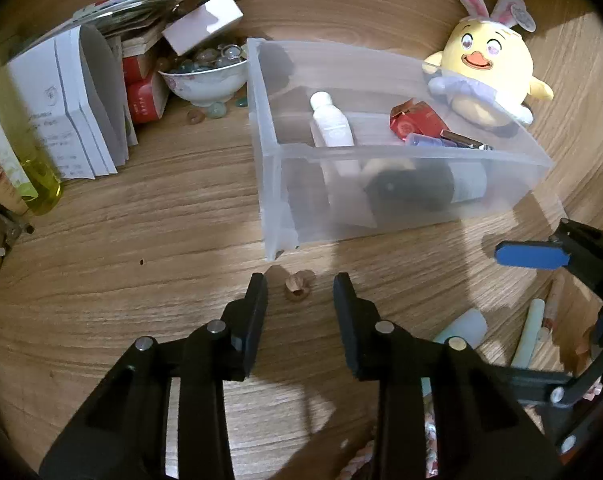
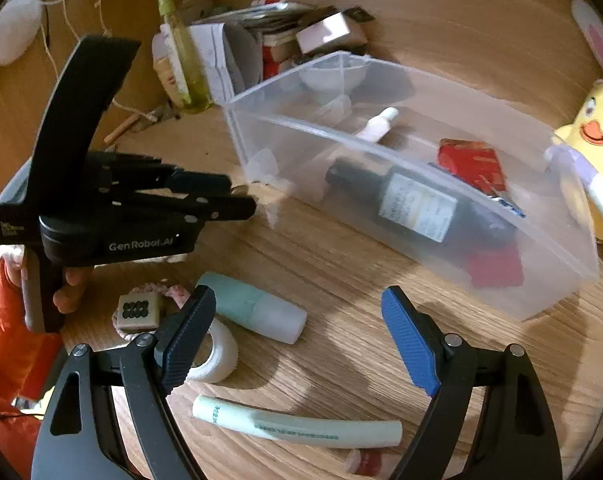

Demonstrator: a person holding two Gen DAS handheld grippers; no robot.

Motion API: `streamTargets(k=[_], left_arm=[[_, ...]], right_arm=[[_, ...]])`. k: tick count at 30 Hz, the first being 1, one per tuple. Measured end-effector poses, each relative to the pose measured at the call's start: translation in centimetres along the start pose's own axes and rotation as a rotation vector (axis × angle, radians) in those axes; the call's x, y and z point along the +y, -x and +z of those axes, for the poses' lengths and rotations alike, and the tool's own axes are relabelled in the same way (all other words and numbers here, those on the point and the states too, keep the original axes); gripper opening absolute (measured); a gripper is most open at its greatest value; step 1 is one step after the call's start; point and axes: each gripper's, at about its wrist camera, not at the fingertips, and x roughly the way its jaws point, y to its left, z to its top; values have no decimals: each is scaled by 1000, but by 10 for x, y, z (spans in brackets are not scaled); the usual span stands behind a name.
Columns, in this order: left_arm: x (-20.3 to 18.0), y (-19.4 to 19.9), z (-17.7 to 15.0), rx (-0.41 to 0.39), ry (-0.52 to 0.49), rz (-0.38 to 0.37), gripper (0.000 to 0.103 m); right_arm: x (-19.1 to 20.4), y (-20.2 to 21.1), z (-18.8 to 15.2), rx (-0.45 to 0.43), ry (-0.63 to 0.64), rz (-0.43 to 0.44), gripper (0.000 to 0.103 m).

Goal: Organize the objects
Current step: 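Withdraw both tools from the bin toward the mint-green cylinder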

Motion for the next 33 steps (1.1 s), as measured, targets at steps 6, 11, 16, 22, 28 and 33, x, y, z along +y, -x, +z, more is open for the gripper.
streamTargets(k=[6,11,16,22,28,33], left_arm=[[-1,-3,4,-5,-3,1,19],[-1,-3,4,-3,2,-10,12],[1,6,-4,-7,13,-17,12],[0,23,-19,-12,1,-24,12],[-5,32,-29,-16,-8,-23,12],[-3,33,-34,-8,21,-34,12]], right_arm=[[7,-6,3,22,41,16,83],[9,-6,9,32,76,2,82],[6,-5,15,36,115,-36,82],[-5,-7,6,83,140,-47,81],[-8,-9,0,105,145,-19,81],[-1,-16,4,109,166,13,81]])
